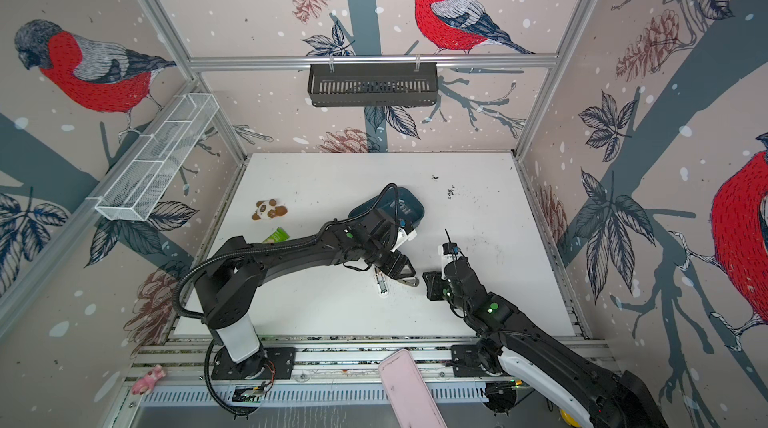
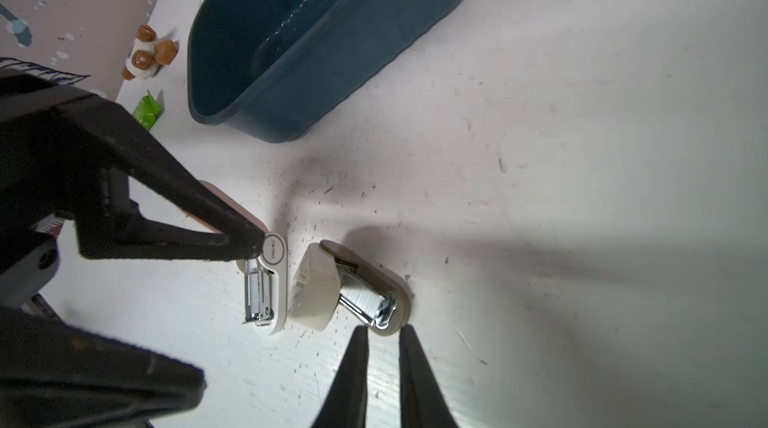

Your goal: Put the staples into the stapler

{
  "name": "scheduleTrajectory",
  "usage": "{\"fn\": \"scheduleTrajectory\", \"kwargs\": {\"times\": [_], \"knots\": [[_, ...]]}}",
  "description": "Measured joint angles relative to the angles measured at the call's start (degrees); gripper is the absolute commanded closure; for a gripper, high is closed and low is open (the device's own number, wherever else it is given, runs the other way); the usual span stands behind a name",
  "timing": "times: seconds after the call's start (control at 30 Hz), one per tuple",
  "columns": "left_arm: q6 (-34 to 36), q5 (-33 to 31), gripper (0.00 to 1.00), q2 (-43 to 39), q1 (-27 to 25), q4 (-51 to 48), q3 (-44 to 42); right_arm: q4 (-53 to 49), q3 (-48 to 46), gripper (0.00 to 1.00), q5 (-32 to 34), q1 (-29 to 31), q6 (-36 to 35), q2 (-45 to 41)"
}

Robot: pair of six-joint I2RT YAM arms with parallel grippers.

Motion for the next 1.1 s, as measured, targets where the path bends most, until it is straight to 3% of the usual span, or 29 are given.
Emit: {"fn": "scheduleTrajectory", "kwargs": {"times": [0.33,0.63,1.1], "knots": [[8.02,-7.58,0.48,5.01,-0.55,-5.90,4.22,-2.23,0.70,0.83,-2.62,-1.79,0.02,-2.64],[7.93,-9.35,0.48,10.32,-3.58,-6.54,8.17,-2.32,0.39,0.83,-3.61,-1.86,0.15,-1.53],[6.73,-13.55,0.56,10.67,-4.02,-8.15,7.37,5.16,-0.79,0.82,-8.92,-1.88,1.97,5.70]]}}
